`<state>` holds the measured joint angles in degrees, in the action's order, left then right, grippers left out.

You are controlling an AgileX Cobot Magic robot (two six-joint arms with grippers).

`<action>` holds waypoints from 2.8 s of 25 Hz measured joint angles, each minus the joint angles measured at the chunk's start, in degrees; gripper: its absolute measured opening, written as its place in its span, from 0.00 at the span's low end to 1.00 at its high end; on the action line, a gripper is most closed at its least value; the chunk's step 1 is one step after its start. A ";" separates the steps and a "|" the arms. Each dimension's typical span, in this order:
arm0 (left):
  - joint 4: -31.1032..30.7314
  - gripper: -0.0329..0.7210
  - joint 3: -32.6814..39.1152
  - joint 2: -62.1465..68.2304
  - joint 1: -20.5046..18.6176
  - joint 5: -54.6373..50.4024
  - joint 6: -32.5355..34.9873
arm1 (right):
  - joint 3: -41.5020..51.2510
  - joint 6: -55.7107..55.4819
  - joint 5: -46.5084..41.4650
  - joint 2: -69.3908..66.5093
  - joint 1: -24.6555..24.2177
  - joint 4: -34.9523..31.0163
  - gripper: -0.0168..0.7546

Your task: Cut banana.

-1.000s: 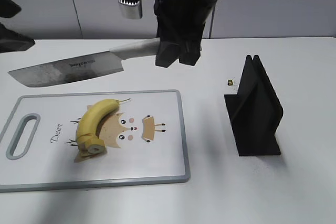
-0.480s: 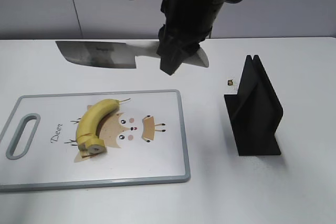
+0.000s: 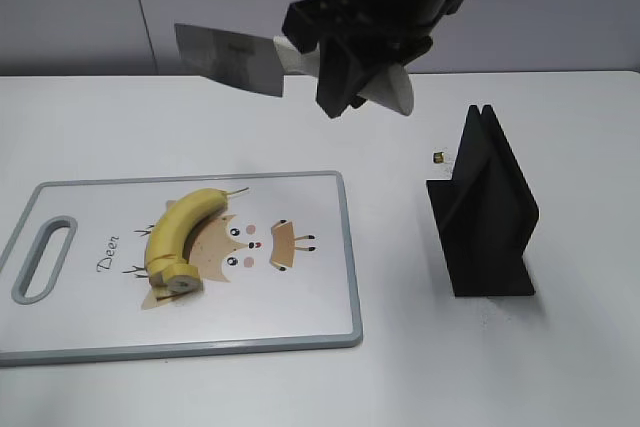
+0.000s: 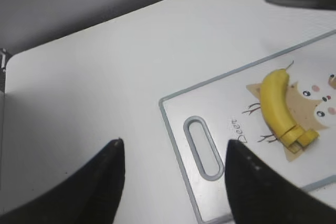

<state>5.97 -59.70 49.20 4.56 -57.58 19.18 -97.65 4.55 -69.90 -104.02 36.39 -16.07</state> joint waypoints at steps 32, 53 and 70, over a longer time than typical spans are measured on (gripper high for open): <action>-2.51 0.82 32.15 -49.42 -3.69 -5.11 -12.30 | 42.32 -43.39 17.19 37.74 0.00 23.94 0.23; -2.55 0.80 32.15 -49.47 -3.69 -5.05 -12.52 | 50.47 -55.51 27.75 29.11 0.00 37.33 0.23; -2.62 0.79 32.15 -49.47 -3.69 -5.05 -12.52 | 50.47 -60.46 30.02 23.46 0.00 43.05 0.23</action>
<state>3.35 -27.56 -0.28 0.87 -62.63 6.66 -47.18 -55.91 -39.88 -80.56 36.39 26.98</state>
